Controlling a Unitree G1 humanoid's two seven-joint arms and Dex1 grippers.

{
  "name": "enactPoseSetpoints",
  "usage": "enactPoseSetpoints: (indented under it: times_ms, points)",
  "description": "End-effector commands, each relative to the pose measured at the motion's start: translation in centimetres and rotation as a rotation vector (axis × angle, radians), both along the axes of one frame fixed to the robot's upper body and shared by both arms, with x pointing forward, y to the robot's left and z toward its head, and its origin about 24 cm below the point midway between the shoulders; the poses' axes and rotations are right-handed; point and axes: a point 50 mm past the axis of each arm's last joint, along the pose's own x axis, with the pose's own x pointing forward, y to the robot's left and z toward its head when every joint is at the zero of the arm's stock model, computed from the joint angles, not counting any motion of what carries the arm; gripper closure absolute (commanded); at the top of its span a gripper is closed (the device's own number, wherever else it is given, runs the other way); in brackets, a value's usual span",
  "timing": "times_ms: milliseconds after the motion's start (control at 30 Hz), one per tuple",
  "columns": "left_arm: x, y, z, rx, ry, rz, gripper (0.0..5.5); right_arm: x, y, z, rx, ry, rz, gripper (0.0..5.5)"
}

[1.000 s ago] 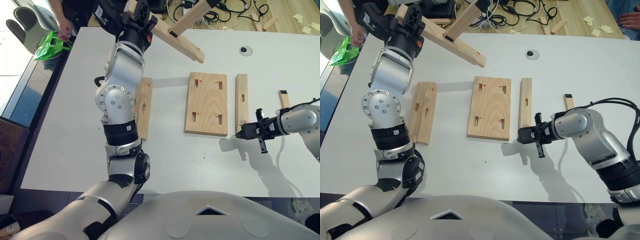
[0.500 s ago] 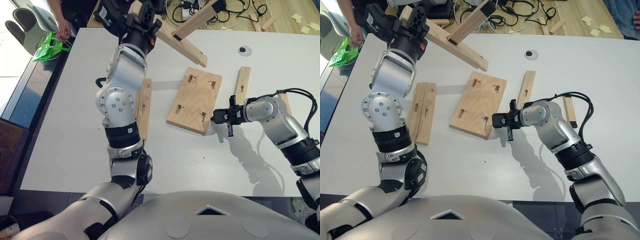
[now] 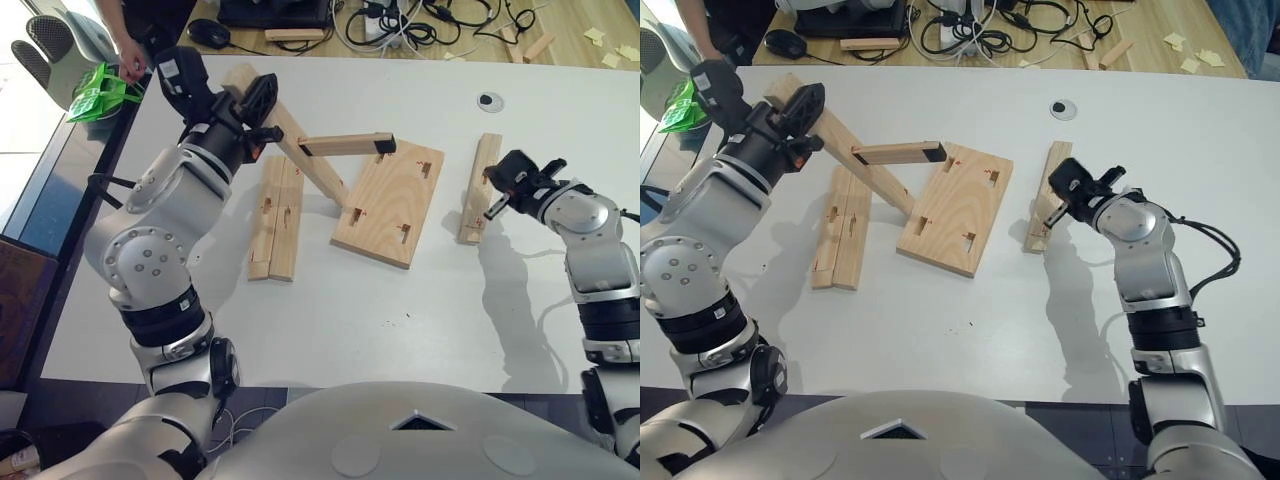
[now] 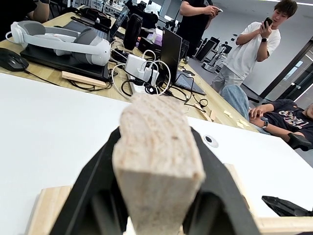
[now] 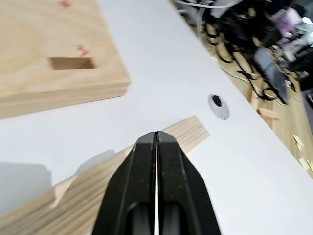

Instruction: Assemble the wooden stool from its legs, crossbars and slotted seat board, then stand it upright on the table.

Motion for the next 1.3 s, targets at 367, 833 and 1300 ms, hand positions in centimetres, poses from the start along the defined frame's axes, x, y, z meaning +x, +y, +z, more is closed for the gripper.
enactPoseSetpoints:
  times_ms: [367,833,1300]
  points:
    - [-1.6,-0.4,-0.5,-0.048,0.112,-0.074,4.48,0.4,0.8,-1.6,0.074,-0.033,-0.127,5.50]
    - [-0.9,-1.3,-1.7,0.036,0.196,0.022,4.48,0.4,1.6,-1.3,0.085,-0.086,-0.111,5.50]
    - [-0.4,-3.2,-1.9,0.203,0.086,-0.023,4.48,1.2,1.9,-1.2,0.121,-0.132,-0.129,5.50]
